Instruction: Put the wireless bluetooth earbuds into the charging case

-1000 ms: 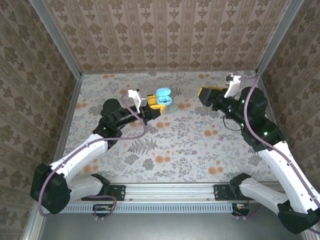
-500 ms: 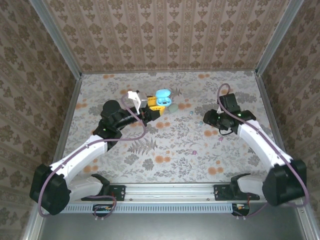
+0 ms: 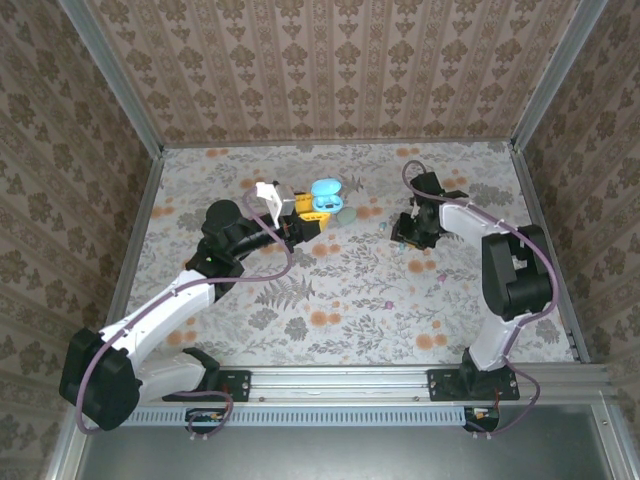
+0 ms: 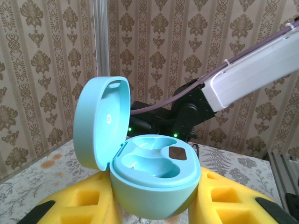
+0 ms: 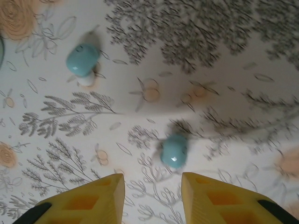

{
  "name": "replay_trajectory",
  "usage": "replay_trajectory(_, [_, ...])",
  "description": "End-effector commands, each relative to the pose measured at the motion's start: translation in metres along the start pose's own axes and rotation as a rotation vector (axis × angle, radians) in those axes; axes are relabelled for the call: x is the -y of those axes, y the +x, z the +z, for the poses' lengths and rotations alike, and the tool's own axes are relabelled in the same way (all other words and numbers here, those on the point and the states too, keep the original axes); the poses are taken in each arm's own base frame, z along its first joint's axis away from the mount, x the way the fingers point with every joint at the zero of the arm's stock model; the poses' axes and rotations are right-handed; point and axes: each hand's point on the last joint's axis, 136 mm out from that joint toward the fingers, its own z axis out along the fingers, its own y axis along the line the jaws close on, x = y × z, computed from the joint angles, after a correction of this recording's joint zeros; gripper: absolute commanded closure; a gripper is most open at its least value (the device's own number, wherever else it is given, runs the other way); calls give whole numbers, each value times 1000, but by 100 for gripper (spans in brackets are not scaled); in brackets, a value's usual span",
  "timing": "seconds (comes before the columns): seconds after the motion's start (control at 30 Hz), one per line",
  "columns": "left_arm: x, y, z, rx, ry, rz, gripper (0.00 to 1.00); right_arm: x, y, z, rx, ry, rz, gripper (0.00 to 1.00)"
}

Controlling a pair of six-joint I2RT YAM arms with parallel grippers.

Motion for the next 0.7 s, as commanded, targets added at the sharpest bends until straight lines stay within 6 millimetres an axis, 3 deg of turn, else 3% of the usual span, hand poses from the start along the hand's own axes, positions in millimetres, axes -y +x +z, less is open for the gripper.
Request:
replay_trajectory(0.0, [1,-16,-4,36,-25,41,69,-19,-16,2,8,-75,-36,62])
replay_trajectory(0.3, [1,-19,-5,35,-35,45,69,-39,-56,23,-18,-78,-69,59])
replay_trajectory(0.67, [2,-20,-9,31,-46,55,69,-36,-57,45,-68,-11,-21,59])
